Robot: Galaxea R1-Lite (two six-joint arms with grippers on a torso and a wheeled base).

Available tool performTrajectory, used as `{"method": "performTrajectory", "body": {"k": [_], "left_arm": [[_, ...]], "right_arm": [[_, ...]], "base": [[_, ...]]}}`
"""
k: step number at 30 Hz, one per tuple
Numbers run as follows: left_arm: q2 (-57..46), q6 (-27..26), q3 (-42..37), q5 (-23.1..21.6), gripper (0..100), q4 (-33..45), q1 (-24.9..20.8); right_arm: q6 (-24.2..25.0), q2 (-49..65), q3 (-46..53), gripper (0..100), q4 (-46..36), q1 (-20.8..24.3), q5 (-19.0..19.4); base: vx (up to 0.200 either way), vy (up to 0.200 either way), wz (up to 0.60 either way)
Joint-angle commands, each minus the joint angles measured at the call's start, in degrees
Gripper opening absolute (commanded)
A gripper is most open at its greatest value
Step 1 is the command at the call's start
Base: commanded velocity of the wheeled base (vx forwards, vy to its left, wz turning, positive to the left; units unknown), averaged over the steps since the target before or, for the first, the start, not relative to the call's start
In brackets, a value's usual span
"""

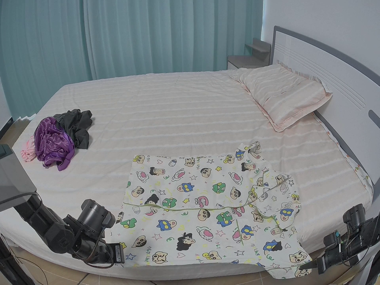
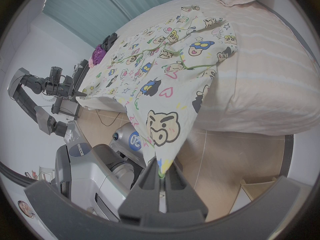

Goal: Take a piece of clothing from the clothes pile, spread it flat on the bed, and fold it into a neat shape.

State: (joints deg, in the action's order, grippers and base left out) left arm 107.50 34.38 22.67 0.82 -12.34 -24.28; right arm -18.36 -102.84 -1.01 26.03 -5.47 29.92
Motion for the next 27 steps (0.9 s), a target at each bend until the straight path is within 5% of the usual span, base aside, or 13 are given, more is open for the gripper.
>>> {"method": "performTrajectory", "body": {"k": [1,13,27], "left_arm": [[-0.97,1.75,2.02,-0.20,0,-0.06,0.11],[-2.47,13.00,12.48,-0.38,0,8.29,0.99],[2.63,14.14,22.41,-4.95,0,19.63,6.71]], "right_arm": [[0.25,0.80,-1.27,0,0.16,0.02,0.32],[16.95,4.49,-13.40,0,0.08,2.13,0.32],[19.77,-3.16,-21.75,0,0.16,1.96,-0.38]], "base": [[0.000,0.000,0.00],[0.000,0.000,0.00],[0.000,0.000,0.00]]}}
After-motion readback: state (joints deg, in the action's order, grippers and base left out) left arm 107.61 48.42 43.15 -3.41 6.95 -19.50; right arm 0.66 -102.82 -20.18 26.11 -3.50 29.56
